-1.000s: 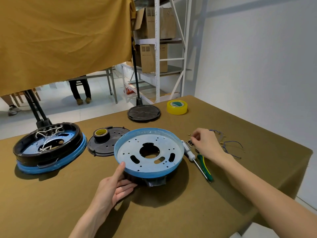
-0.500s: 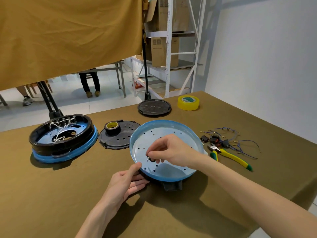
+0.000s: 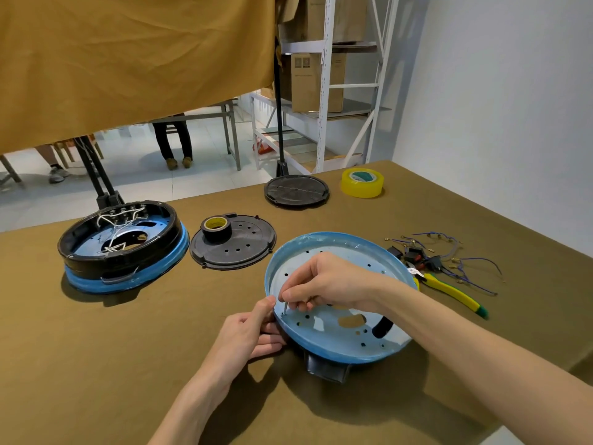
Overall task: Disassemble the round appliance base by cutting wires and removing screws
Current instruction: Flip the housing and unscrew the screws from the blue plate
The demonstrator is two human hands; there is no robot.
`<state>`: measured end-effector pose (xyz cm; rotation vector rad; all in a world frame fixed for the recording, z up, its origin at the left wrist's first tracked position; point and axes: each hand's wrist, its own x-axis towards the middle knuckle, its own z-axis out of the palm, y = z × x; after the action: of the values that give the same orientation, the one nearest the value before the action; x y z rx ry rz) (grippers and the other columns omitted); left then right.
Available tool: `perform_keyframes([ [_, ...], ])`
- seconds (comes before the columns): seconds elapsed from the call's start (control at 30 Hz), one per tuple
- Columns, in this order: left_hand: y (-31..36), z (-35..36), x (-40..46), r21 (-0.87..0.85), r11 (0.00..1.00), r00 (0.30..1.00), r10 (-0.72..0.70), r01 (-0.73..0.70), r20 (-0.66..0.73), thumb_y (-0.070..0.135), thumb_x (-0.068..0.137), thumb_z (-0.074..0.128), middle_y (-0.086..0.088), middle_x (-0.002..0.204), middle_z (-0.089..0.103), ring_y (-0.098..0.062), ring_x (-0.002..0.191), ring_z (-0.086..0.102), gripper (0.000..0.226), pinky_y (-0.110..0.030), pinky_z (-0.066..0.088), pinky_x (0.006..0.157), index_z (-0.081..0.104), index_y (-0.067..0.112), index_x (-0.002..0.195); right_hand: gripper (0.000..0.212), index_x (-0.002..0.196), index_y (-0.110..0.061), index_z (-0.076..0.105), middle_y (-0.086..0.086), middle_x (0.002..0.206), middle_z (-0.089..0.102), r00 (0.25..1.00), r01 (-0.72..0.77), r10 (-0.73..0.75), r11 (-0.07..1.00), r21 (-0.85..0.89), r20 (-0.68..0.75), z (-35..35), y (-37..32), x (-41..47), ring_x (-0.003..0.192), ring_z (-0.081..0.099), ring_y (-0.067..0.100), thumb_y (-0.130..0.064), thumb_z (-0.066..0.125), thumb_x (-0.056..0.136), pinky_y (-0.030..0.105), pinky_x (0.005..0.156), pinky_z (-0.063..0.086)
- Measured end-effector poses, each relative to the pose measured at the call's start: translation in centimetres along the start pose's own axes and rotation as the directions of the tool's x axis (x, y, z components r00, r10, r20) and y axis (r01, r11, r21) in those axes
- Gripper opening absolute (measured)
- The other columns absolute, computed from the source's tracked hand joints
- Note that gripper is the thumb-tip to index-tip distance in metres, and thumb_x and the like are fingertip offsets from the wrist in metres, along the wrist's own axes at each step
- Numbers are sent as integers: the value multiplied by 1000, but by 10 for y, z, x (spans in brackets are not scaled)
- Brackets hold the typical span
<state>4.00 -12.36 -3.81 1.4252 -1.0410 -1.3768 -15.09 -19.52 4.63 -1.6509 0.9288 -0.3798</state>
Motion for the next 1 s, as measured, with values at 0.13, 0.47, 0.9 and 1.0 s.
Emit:
perform_keyframes([
  [0.13, -1, 0, -1, 22, 1000, 1000, 8, -8, -4, 78, 69, 58, -7, 94, 80, -21, 90, 78, 80, -35, 63, 85, 75, 14, 112, 15, 102, 0, 79, 8, 84, 76, 1000, -15, 15, 1000, -11, -5, 2, 1, 0, 71, 65, 10, -10, 73, 93, 20, 66, 53],
  [0.47, -3, 0, 2, 1, 1000, 1000, -1, 1, 4, 78, 72, 58, -9, 95, 80, -21, 89, 78, 79, -31, 63, 79, 74, 11, 112, 7, 95, -5, 80, 7, 80, 78, 995, -74, 71, 996, -54, -66, 7, 2, 6, 69, 72, 11, -9, 75, 91, 17, 58, 53],
  [0.9, -5, -2, 5, -5, 999, 999, -33, 33, -8, 76, 75, 61, -9, 96, 80, -22, 90, 78, 76, -32, 63, 80, 73, 11, 112, 13, 93, -3, 80, 7, 77, 77, 973, -230, 230, 958, -173, -20, 6, -7, 20, 61, 70, 12, -14, 81, 86, 21, 58, 56],
  [1.0, -5, -1, 4, -12, 999, 999, -29, 29, -13, 75, 71, 63, -8, 94, 80, -22, 90, 79, 77, -30, 63, 76, 74, 10, 110, 11, 86, -5, 81, 10, 77, 76, 970, -242, 243, 951, -191, -19, 5, -7, 21, 58, 67, 13, -16, 85, 83, 22, 56, 55],
])
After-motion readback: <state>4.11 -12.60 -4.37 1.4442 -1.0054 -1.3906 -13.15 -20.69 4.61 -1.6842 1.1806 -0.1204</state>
